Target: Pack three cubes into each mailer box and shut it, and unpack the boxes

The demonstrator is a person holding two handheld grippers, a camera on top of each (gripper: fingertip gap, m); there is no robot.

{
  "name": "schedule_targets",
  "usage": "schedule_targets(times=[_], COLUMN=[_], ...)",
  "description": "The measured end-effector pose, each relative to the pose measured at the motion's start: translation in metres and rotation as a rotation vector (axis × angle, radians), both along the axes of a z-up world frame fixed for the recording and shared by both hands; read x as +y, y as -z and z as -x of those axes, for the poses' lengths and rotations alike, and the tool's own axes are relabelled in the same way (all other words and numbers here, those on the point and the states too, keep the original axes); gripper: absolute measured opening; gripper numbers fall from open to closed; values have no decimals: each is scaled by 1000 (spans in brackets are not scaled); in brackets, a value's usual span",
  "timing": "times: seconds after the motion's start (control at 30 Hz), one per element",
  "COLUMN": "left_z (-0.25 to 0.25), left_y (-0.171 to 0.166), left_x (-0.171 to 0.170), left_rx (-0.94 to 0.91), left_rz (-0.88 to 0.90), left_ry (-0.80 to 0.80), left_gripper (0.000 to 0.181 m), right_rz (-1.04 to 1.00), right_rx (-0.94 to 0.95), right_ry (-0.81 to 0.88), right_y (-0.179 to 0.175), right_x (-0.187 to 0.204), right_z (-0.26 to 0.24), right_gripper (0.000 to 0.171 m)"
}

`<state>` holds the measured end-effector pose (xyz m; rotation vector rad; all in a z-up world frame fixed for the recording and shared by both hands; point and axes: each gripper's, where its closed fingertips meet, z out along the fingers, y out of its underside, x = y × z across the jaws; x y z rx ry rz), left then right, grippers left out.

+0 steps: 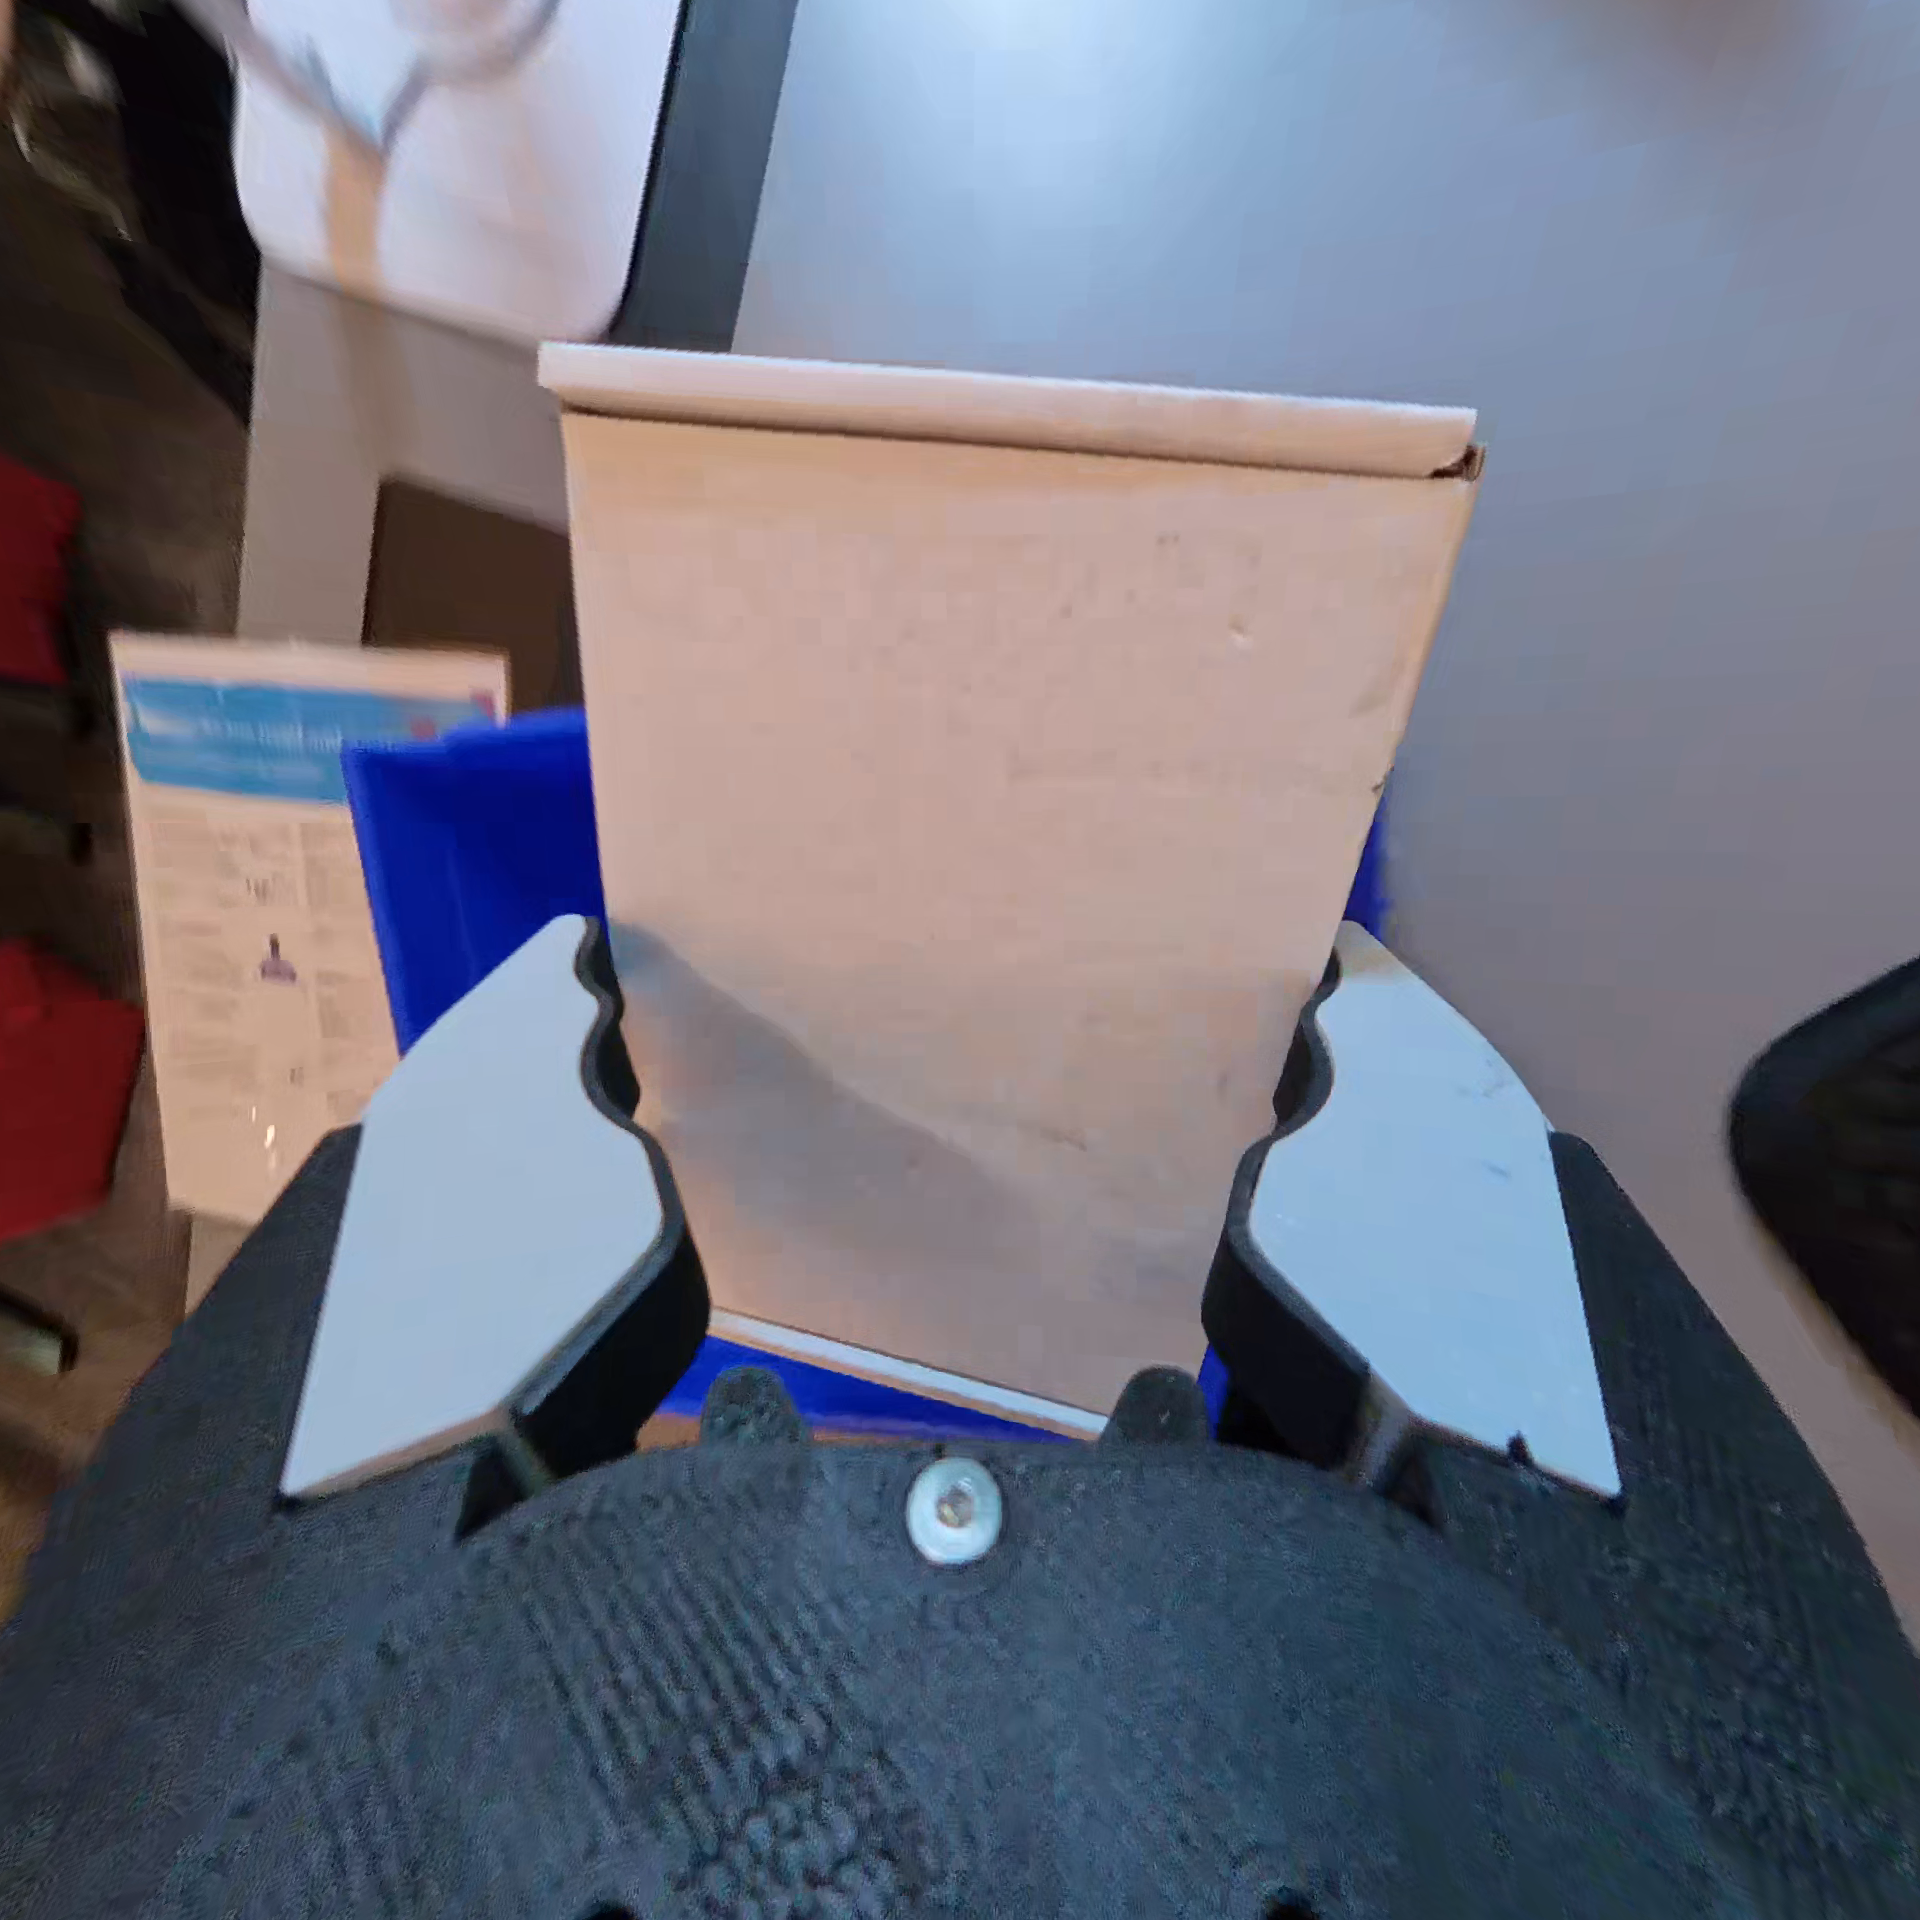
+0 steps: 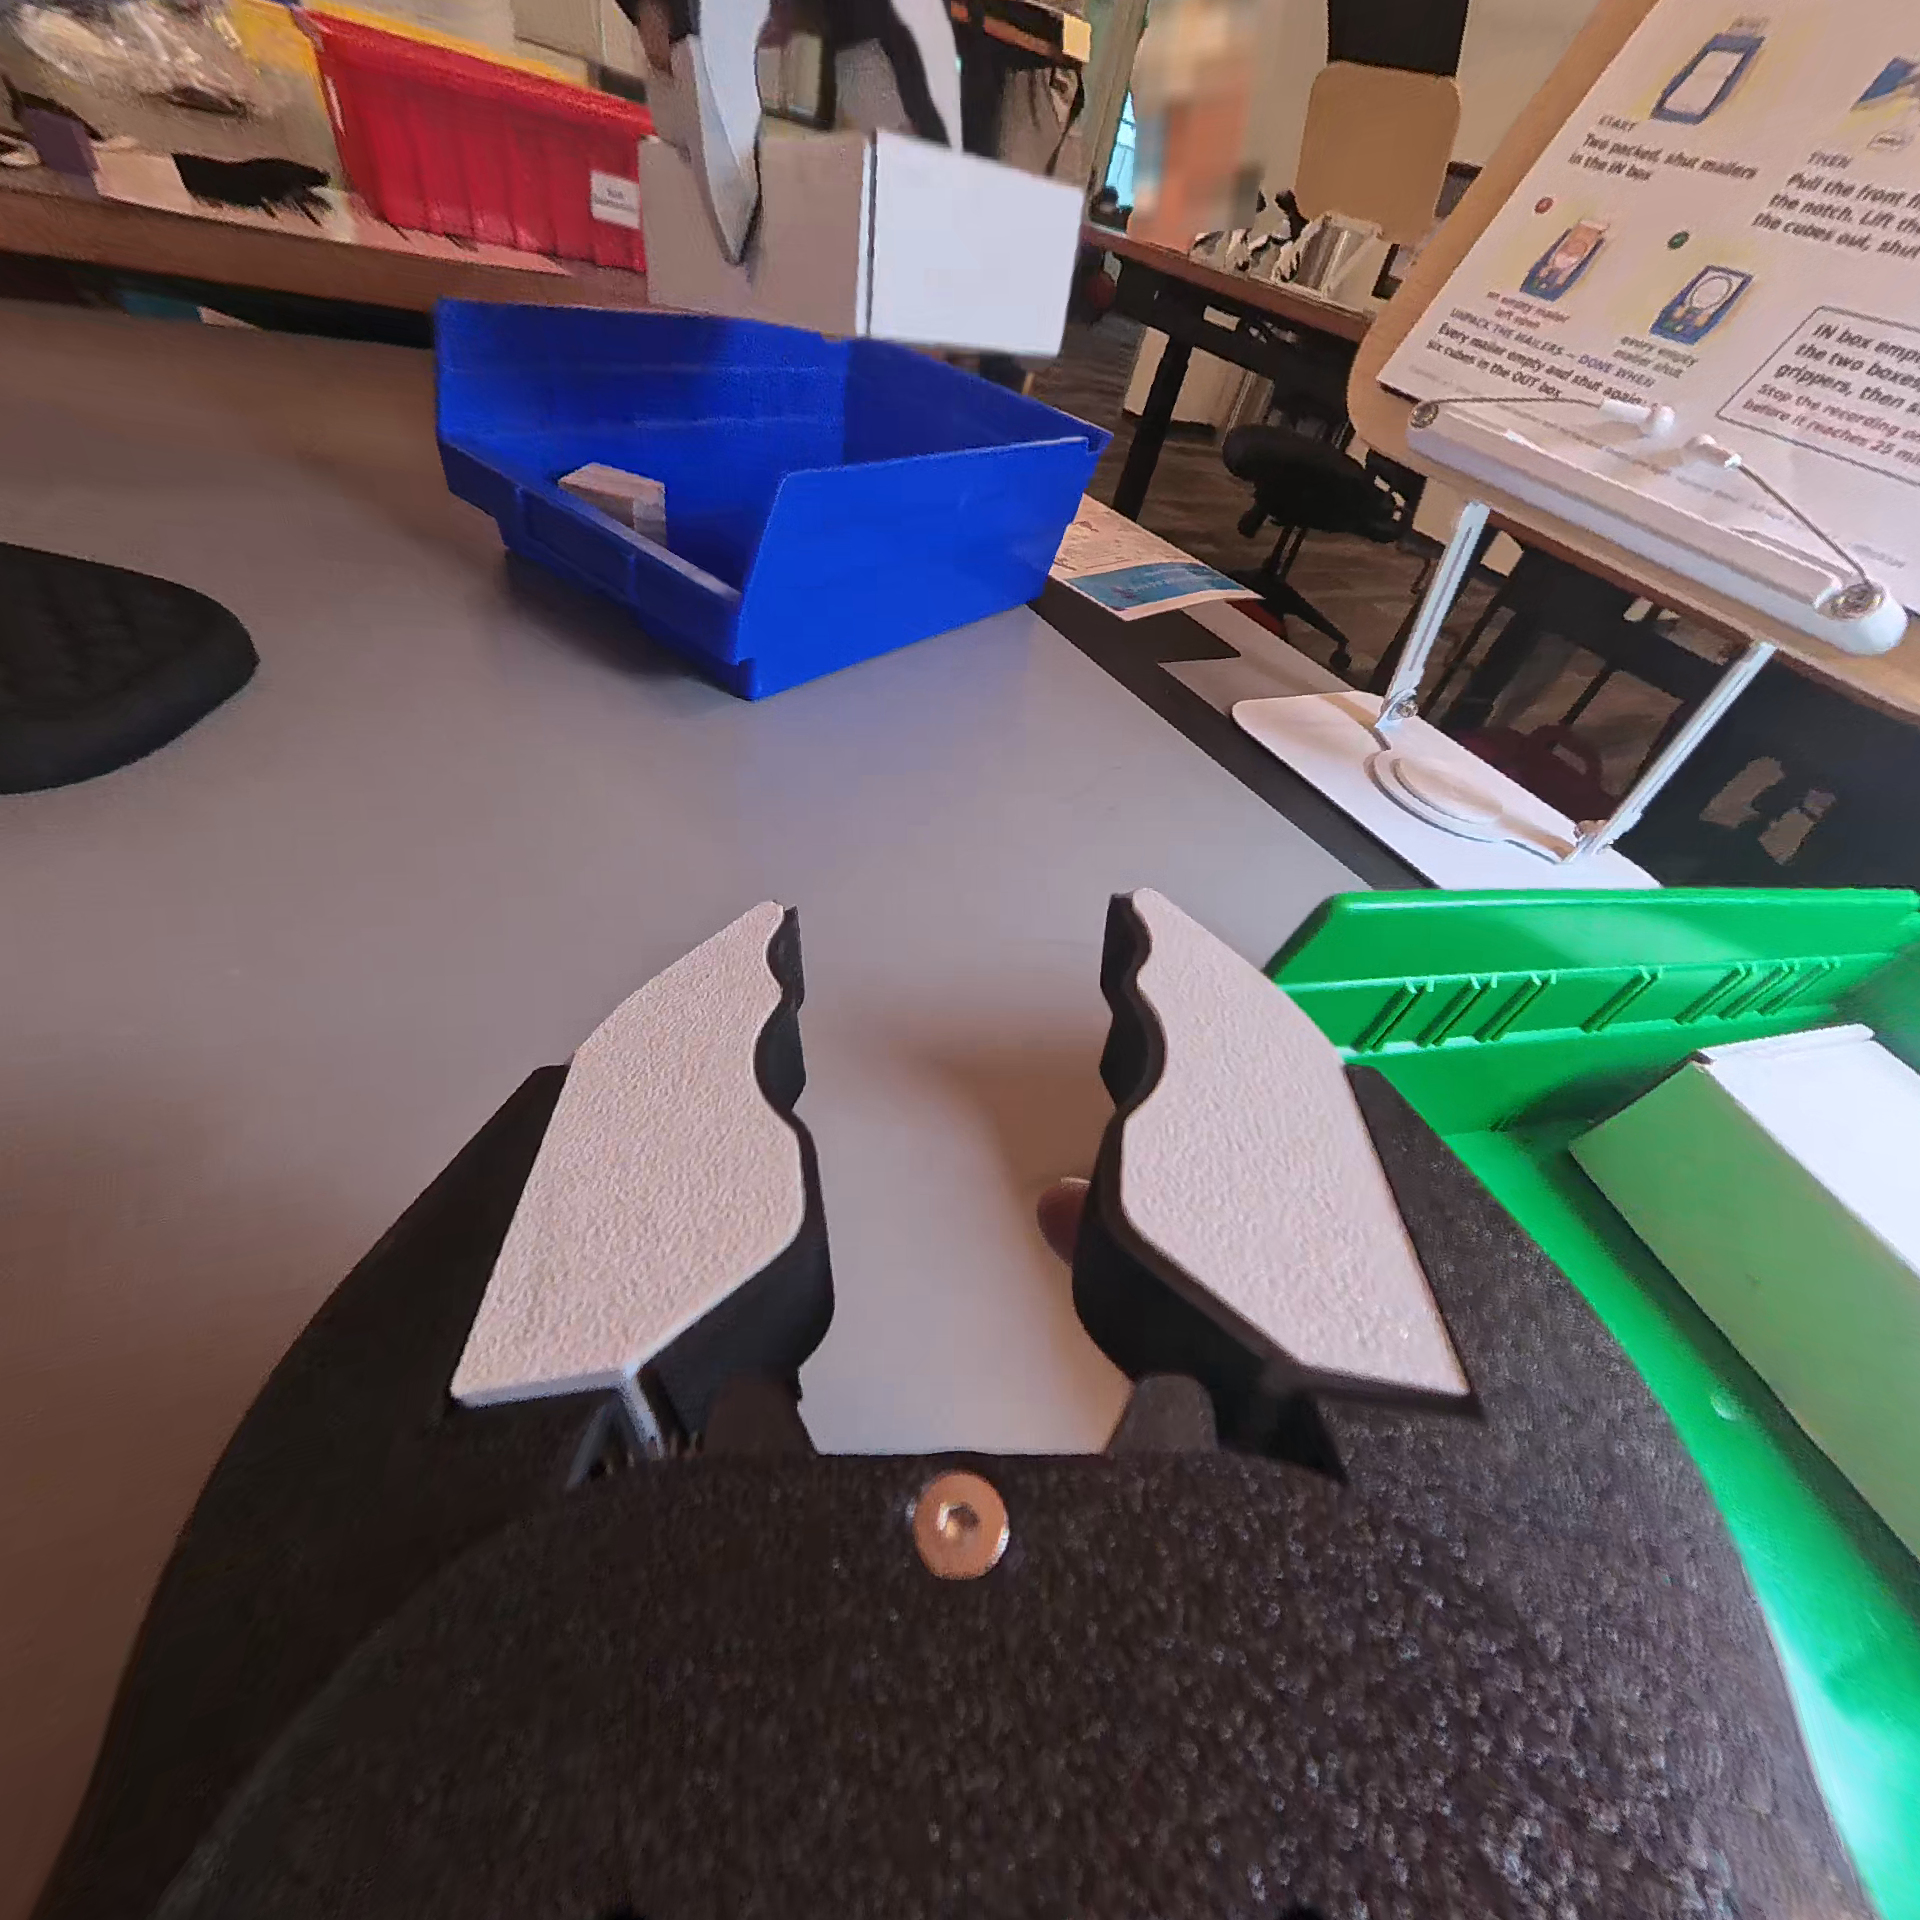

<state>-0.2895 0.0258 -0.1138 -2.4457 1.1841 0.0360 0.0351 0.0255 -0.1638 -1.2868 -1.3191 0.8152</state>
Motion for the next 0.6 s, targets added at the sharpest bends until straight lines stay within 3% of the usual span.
schedule_targets(times=[0.13,0.23,0.33,0.47,0.6], left_z=[-89,-155,-207,-244,-255], left_y=[-24,-16,3,39,66], left_x=[-37,-70,-99,-120,-127], left_rx=[-240,-397,-523,-571,-576], left_rz=[-54,-40,29,189,338], left_ry=[173,321,440,512,525], left_gripper=[121,120,120,120,119], right_rz=[-77,-194,-435,-774,-972], right_rx=[9,-1,-7,-117,-307], right_ry=[-16,-54,-107,-228,-341], right_y=[-12,-27,-50,-57,-21], right_x=[-10,-25,-48,-89,-112], right_z=[4,16,27,41,53], right_gripper=[57,62,72,74,72])
